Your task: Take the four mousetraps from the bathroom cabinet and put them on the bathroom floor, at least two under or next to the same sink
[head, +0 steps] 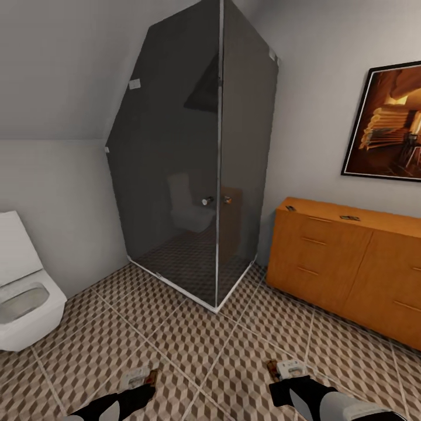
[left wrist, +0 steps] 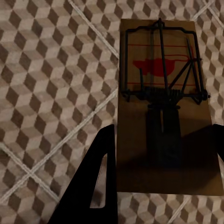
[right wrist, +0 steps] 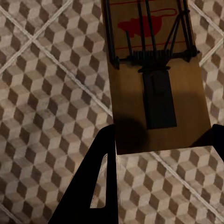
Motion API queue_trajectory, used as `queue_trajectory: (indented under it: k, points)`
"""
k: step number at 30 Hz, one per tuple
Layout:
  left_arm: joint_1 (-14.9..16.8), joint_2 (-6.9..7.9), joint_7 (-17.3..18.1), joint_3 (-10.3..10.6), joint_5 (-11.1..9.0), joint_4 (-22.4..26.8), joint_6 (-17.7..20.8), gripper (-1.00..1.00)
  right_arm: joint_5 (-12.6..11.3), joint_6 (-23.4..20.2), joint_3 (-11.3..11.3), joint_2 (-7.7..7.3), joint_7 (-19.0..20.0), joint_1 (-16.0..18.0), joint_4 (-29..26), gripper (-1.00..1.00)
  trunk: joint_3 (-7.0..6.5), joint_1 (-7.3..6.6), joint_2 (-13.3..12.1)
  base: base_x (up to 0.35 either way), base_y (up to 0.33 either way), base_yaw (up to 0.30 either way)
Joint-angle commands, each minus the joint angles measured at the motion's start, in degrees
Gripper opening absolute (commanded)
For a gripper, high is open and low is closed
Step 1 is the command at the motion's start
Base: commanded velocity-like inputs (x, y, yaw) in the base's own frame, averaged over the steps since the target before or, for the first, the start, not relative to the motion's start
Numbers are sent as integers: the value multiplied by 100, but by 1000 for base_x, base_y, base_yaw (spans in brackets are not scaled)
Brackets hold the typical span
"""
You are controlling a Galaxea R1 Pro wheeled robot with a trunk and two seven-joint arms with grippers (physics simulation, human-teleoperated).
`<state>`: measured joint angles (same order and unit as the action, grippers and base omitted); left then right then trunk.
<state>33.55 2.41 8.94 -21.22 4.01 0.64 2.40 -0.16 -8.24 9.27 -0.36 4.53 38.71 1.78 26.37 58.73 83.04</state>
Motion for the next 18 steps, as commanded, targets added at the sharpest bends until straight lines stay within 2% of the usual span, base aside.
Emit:
queue_trajectory:
  k: [1,18]
  points:
    - [2,1,11,-48,50,7,24,-100,-10,-10,39,3,19,6,6,-100,6,0,3,0,0,299]
    - [2,5,11,-48,47,7,24,-100,-10,-10,39,27,-30,5,6,-100,6,0,3,0,0,300]
